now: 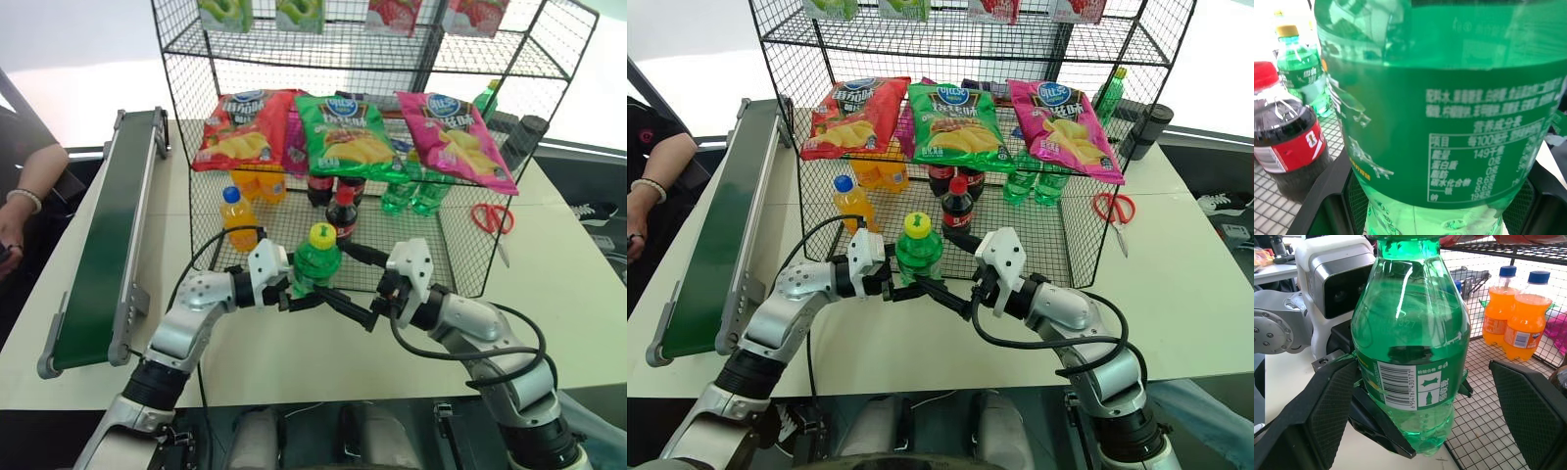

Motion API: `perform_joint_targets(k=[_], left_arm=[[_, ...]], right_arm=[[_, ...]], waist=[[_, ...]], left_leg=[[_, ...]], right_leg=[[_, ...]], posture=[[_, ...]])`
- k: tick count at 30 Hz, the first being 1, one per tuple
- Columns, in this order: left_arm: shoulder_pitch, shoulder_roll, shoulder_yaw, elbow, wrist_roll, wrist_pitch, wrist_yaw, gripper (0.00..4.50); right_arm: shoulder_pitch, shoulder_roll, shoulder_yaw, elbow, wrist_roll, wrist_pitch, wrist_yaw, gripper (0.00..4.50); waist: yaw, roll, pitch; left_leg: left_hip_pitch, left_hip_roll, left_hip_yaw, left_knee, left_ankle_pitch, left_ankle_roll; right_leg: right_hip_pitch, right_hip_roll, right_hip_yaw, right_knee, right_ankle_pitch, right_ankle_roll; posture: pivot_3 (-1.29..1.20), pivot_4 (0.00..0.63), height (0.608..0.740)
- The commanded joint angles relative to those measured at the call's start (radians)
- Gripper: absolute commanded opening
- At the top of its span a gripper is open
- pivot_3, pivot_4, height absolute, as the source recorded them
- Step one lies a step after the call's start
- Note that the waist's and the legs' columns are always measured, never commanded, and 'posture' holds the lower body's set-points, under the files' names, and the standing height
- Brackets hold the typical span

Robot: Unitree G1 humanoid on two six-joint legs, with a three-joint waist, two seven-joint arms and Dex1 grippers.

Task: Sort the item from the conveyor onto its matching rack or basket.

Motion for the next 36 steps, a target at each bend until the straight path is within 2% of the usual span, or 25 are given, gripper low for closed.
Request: perform_joint_targets(k=[1, 12, 17, 21, 24, 30, 36], left_arm=[[-0.028, -0.019, -0.008, -0.024, -0.002, -0.040, -0.018, 2.85], [-0.034, -0.033, -0.008, -0.030, 0.001, -0.040, -0.050, 2.85], [-0.033, -0.036, -0.011, -0.032, 0.004, -0.043, -0.055, 2.85], [-0.028, -0.038, -0.011, -0.039, -0.014, -0.017, -0.064, 2.85], [-0.023, -0.039, -0.008, -0.038, -0.003, -0.019, -0.055, 4.37], [0.001, -0.024, 0.021, -0.024, 0.023, -0.031, -0.022, 4.45], [0.077, 0.021, 0.091, -0.003, 0.046, -0.026, 0.070, 4.45]], right_arm=[[-0.009, 0.005, -0.009, -0.035, 0.018, -0.008, 0.001, 4.50], [-0.009, 0.016, -0.009, -0.023, 0.039, -0.001, 0.001, 4.50], [-0.003, 0.019, -0.013, -0.032, 0.063, 0.014, 0.005, 2.94], [-0.002, 0.020, -0.014, -0.037, 0.064, 0.017, -0.005, 2.92], [0.000, 0.022, -0.015, -0.041, 0.066, 0.019, -0.010, 2.92], [0.010, 0.026, -0.034, -0.033, 0.041, -0.007, -0.040, 2.92], [0.037, 0.021, -0.128, 0.022, -0.014, -0.062, -0.108, 2.92]], waist=[[0.000, 0.000, 0.000], [0.000, 0.000, 0.000], [0.000, 0.000, 0.000], [0.000, 0.000, 0.000], [0.000, 0.000, 0.000], [0.000, 0.000, 0.000], [0.000, 0.000, 0.000]], left_leg=[[0.000, 0.000, 0.000, 0.000, 0.000, 0.000], [0.000, 0.000, 0.000, 0.000, 0.000, 0.000], [0.000, 0.000, 0.000, 0.001, 0.000, 0.000], [0.000, 0.000, 0.000, 0.001, 0.000, 0.000], [0.000, 0.000, 0.000, 0.001, 0.000, 0.000], [0.001, 0.000, 0.000, 0.001, 0.000, 0.000], [0.001, 0.000, 0.000, 0.002, 0.000, 0.000]], right_leg=[[0.000, 0.000, 0.000, 0.000, 0.000, 0.000], [0.000, 0.000, 0.000, 0.000, 0.000, 0.000], [0.000, 0.000, 0.000, 0.001, 0.000, 0.000], [0.001, 0.000, 0.000, 0.001, 0.000, 0.000], [0.001, 0.000, 0.000, 0.001, 0.000, 0.000], [0.001, 0.000, 0.000, 0.001, 0.000, 0.000], [0.001, 0.000, 0.000, 0.002, 0.000, 0.000]], posture=[[0.00, 0.150, 0.735], [0.00, 0.150, 0.735], [0.00, 0.150, 0.735], [0.00, 0.150, 0.735], [0.00, 0.150, 0.735], [0.00, 0.150, 0.735], [0.00, 0.150, 0.735]])
